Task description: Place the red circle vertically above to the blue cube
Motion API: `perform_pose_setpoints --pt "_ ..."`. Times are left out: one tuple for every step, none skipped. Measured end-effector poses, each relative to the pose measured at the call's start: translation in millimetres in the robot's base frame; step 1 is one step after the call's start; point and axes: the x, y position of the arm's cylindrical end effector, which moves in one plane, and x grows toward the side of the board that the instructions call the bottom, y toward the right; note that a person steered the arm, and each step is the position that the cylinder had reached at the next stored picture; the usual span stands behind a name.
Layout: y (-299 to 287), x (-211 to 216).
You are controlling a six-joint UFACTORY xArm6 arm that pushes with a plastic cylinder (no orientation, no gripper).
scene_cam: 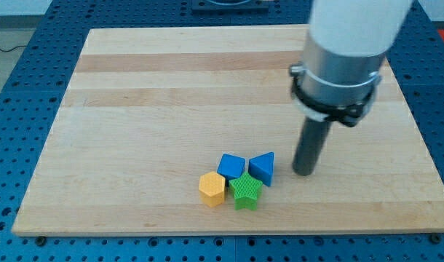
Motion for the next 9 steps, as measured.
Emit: perform_pose_setpoints --pt "-32 7" --pt "-43 8" --pt "-17 8" --pt "56 -4" --pt "132 -49" --pt "165 -114" --pt "147 -147" --pt "108 -153" --pt "95 -153"
